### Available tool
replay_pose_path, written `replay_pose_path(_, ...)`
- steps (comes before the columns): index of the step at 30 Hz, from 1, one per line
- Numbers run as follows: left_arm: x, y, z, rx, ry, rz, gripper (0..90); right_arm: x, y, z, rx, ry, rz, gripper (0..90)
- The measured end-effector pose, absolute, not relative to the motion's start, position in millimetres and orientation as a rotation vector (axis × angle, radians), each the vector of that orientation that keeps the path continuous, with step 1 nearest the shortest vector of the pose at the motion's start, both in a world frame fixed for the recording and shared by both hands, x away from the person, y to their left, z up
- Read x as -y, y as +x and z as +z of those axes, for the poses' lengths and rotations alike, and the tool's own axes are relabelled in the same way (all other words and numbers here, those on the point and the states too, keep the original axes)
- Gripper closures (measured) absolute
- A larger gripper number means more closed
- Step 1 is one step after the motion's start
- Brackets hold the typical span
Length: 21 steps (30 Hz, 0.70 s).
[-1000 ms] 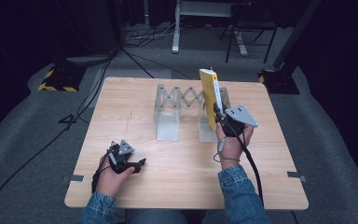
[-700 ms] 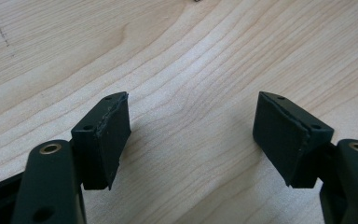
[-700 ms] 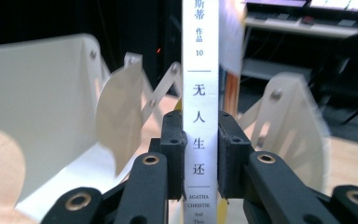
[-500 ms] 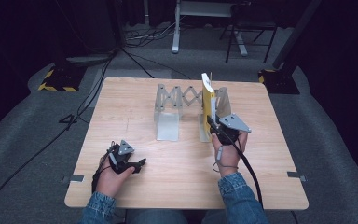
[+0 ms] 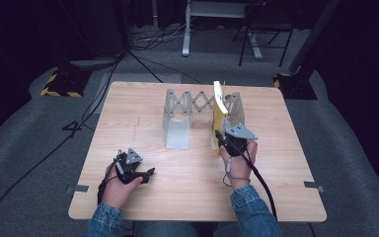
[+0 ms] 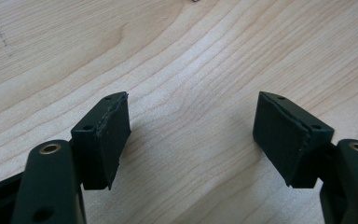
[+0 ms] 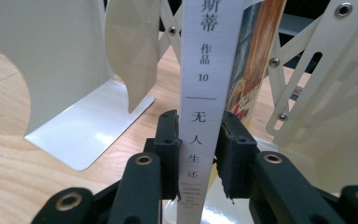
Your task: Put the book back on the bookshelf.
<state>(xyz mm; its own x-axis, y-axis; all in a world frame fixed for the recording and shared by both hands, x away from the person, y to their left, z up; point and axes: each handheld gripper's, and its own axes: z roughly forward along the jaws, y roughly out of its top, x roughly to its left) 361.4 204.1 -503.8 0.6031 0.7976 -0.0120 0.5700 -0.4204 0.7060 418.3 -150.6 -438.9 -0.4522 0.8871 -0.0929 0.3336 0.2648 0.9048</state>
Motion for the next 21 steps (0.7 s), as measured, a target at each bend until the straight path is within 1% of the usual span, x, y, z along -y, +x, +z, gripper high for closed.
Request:
replay_pose_path(8,-203.6,361.1,-504.3,-1.081,2.137,0.425,27.8,152.5,429.1,-439.0,-1.914,1.116,1.148,71.1)
replay_pose_path(13,-203.7,360.8,-504.1,-1.074,2.142,0.429,27.8,151.4,427.9,-439.8,-1.918,1.101,1.143,67.1)
replay_pose_path(17,-204.7,359.4,-503.8,-1.071,2.149,0.425,27.6,155.7,422.8,-435.6,-1.893,1.103,1.151,57.8)
replay_pose_path(18,-204.7,359.4,-503.8,-1.071,2.149,0.425,27.6,155.7,422.8,-435.6,-1.893,1.103,1.151,57.8)
replay_pose_path(19,-205.6,358.5,-503.9,-1.063,2.149,0.422,27.6,158.5,419.7,-430.9,-1.882,1.102,1.169,52.5)
replay_pose_path(21,-206.2,357.2,-503.9,-1.066,2.149,0.427,27.6,159.6,418.3,-428.9,-1.880,1.101,1.172,51.2)
